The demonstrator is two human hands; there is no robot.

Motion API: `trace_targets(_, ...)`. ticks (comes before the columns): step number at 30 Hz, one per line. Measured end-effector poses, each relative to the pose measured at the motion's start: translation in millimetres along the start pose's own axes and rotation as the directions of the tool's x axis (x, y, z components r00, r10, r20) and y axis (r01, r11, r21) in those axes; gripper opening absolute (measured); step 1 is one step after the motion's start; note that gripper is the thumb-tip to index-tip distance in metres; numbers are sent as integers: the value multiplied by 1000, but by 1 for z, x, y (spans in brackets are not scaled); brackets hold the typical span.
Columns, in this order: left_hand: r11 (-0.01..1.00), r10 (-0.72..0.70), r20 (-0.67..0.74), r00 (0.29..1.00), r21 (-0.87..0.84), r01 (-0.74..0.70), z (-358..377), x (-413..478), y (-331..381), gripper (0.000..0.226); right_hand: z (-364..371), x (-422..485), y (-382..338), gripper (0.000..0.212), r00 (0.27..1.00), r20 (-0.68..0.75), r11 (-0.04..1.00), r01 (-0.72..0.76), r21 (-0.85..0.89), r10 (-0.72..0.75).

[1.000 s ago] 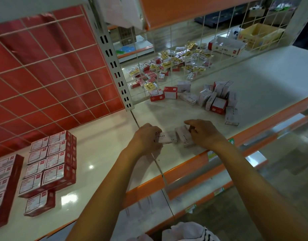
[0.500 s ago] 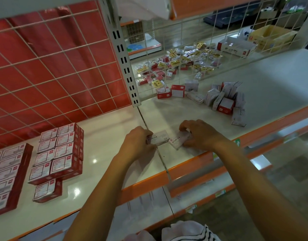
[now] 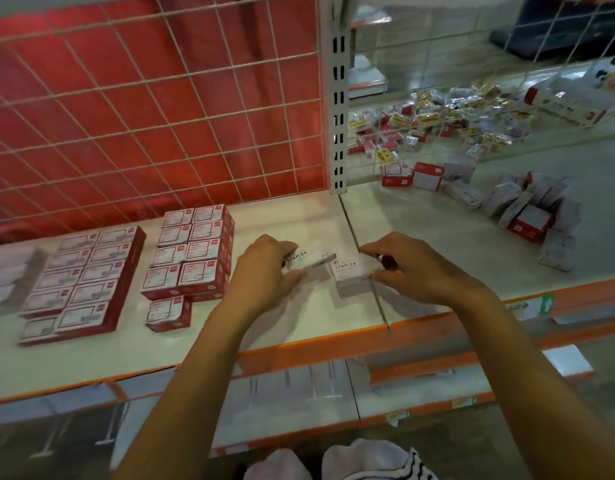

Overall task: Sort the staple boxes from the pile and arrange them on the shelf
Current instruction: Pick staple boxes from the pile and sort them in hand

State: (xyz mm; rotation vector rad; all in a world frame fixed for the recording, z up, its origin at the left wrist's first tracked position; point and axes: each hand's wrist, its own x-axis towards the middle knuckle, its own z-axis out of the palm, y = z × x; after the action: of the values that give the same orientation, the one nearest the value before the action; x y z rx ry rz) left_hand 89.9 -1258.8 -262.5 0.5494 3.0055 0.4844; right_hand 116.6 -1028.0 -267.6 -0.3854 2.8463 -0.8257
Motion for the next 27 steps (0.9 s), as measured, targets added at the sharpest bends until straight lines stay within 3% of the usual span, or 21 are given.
trace_targets(14, 976, -210, -216, 954, -97, 193, -62, -117, -120, 52, 71, 32, -146, 45, 980, -52, 981, 192, 14, -191)
trace_targets(27, 934, -358, -238, 903, -94, 345, -93, -236, -278, 51, 194, 52, -303, 47, 970, -26, 969, 244, 47, -243)
